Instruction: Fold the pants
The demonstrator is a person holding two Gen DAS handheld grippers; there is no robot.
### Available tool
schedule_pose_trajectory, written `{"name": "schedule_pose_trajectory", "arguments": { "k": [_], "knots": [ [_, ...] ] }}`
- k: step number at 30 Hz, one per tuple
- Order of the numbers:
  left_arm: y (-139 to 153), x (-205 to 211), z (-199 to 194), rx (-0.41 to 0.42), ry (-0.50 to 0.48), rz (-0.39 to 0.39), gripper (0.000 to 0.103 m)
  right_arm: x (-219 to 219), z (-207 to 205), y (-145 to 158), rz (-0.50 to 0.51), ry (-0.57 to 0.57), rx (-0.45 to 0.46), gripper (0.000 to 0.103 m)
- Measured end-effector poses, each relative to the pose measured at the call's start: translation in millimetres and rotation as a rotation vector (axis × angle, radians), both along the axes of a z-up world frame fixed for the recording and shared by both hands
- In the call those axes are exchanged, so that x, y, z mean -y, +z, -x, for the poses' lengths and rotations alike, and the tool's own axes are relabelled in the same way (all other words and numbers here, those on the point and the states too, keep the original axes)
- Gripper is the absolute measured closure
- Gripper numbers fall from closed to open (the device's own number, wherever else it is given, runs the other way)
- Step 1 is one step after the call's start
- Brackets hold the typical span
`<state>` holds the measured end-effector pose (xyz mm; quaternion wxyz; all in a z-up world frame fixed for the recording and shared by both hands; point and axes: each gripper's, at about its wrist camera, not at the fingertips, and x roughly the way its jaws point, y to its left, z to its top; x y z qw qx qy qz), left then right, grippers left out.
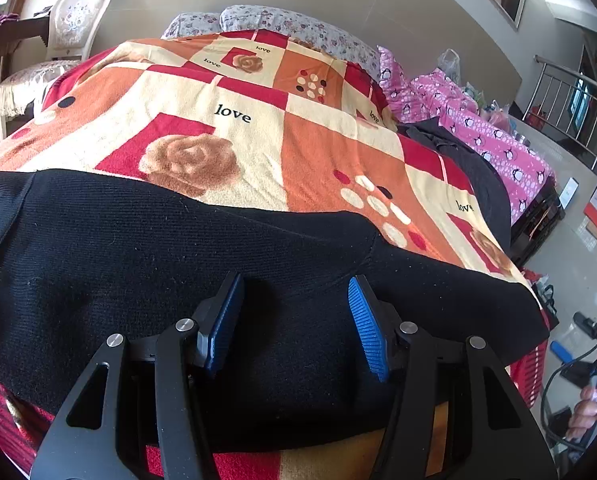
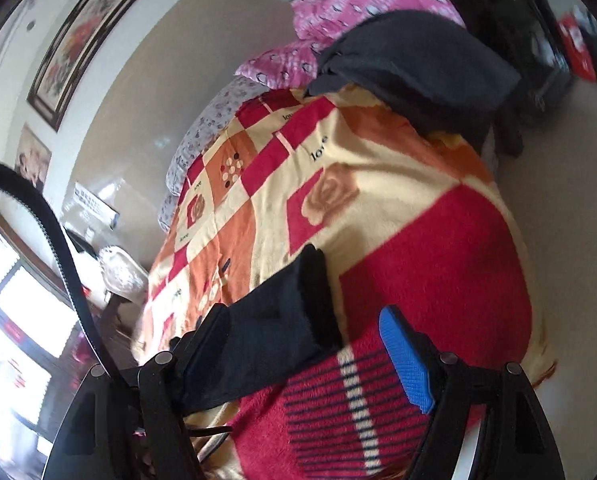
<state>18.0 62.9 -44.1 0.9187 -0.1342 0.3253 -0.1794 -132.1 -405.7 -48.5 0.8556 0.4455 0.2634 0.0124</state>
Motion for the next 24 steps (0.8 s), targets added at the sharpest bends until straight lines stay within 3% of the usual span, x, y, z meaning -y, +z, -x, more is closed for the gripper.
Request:
{"name": "schedule_pose_trajectory", "arguments": {
  "k": [4, 11, 15, 20, 24],
  "knots": [
    [0, 0, 0, -0.002, -0.004, 0.006, 0.049, -5, -8, -23, -0.164, 0.057, 0.011, 0.031],
    [-1, -1, 0, -0.002, -0.005, 0.011, 0.049, 1, -15, -38, -0.341, -0.002, 0.042, 0.027],
    [-1, -2, 0, -0.002, -0.004, 0.010, 0.049, -2, -26, -43, -0.438, 0.104, 0.073, 0.030],
    [-1, -2, 0, -0.003, -0.004, 0.013, 0.049, -3, -28, -45, -0.405, 0.069, 0.084, 0.048],
    [-1, -1, 0, -0.001, 0.002, 0.002, 0.049, -13, -23, -41, -0.296, 0.068, 0.082, 0.057]
  ]
}}
